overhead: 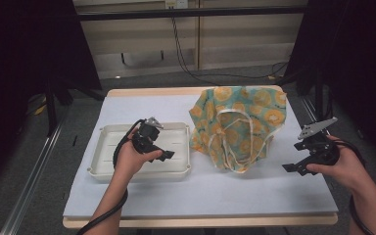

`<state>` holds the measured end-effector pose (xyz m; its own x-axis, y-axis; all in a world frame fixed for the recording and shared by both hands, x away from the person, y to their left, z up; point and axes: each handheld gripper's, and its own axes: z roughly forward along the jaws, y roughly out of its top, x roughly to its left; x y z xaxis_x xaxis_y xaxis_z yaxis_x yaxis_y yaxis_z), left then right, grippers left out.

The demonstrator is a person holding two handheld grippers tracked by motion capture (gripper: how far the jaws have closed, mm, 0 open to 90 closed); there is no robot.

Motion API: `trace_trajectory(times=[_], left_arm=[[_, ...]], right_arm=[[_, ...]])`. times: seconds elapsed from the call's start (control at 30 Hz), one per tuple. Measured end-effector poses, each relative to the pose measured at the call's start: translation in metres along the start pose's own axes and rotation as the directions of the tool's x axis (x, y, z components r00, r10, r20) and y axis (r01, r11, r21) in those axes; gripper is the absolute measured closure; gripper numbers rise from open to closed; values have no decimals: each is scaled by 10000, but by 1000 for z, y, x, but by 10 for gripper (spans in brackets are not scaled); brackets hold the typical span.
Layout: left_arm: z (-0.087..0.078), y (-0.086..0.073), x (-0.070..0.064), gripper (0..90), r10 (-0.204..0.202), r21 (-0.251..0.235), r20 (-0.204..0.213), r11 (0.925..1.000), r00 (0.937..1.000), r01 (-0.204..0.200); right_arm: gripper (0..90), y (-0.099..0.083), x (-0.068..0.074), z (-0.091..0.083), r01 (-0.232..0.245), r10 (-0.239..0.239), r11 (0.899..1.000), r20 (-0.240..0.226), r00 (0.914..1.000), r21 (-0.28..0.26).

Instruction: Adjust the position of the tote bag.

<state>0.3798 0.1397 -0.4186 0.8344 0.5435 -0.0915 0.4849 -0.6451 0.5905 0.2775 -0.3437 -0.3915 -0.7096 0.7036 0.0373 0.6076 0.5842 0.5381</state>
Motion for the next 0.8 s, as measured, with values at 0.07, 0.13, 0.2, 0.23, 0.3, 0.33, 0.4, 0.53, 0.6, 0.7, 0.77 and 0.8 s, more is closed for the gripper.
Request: trace_trajectory(times=[0.07,0.13,0.2,0.23,0.3,0.33,0.4,0.53,0.6,0.7,0.77,0.8], left_arm=[[3,0,-2,54,-119,-37,53,9999,9999,119],[2,1,0,57,307,258,84,9992,9995,-309],[2,2,0,51,285,220,94,9993,9996,-287],[2,2,-1,53,217,158,91,9996,9997,-218],[2,3,-1,56,382,246,120,9990,9992,-385],[2,3,-1,56,395,261,156,9989,9991,-399],[5,3,-5,53,-57,29,131,10000,9999,57],[5,6,-6,49,421,389,334,9983,9986,-434],[6,7,-8,48,444,395,386,9982,9983,-459],[9,11,-13,49,536,330,545,9979,9971,-555],[9,13,-15,51,646,360,568,9971,9963,-667],[8,14,-16,52,711,320,602,9968,9956,-731]], right_arm=[[74,2,1,0,106,-106,9999,12,9999,7],[76,3,2,0,203,-203,9998,-90,9998,-61],[85,4,3,1,295,-296,9995,-184,9994,-71],[85,4,3,1,374,-377,9992,-189,9991,-120],[88,4,4,1,266,-268,9996,-193,9995,-131],[90,4,5,1,190,-193,9997,-165,9997,-170],[113,5,5,0,64,-70,9997,-273,9996,-231],[185,7,7,-2,159,-172,9992,-324,9993,-376],[201,9,9,-2,190,-215,9986,-515,9984,-493],[285,9,13,-2,513,-536,9982,-842,9950,-298],[290,11,15,-1,409,-441,9983,-830,9956,-405],[306,13,16,-2,408,-450,9978,-809,9957,-529]])
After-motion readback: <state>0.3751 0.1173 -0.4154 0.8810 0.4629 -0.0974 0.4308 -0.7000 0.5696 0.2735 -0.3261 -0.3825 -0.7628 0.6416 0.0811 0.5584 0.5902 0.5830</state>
